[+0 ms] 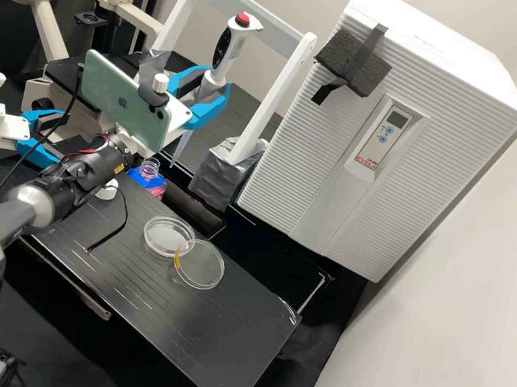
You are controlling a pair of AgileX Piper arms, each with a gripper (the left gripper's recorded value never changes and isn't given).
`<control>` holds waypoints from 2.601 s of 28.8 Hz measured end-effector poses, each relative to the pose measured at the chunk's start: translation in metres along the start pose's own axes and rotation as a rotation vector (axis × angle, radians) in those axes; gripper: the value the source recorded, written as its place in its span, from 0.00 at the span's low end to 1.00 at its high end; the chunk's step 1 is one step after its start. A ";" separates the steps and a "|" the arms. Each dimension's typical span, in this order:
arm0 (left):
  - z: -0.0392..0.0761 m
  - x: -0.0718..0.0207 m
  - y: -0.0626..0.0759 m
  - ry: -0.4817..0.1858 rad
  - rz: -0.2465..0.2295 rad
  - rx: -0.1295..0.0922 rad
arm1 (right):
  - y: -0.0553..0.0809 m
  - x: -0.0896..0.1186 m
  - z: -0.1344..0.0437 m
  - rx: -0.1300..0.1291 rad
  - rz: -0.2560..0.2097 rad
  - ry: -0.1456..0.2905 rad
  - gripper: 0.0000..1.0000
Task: Use the pipette
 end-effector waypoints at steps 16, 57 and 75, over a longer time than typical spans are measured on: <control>0.012 0.0076 0.007 -0.048 0.026 0.009 | 0.021 -0.034 0.027 -0.077 -0.010 -0.103 0.00; 0.014 0.0040 0.043 -0.085 0.134 0.034 | 0.026 -0.025 0.015 -0.115 -0.046 -0.065 0.00; -0.024 0.0089 0.122 0.028 0.350 0.119 | -0.009 0.100 -0.028 -0.038 -0.375 0.071 0.00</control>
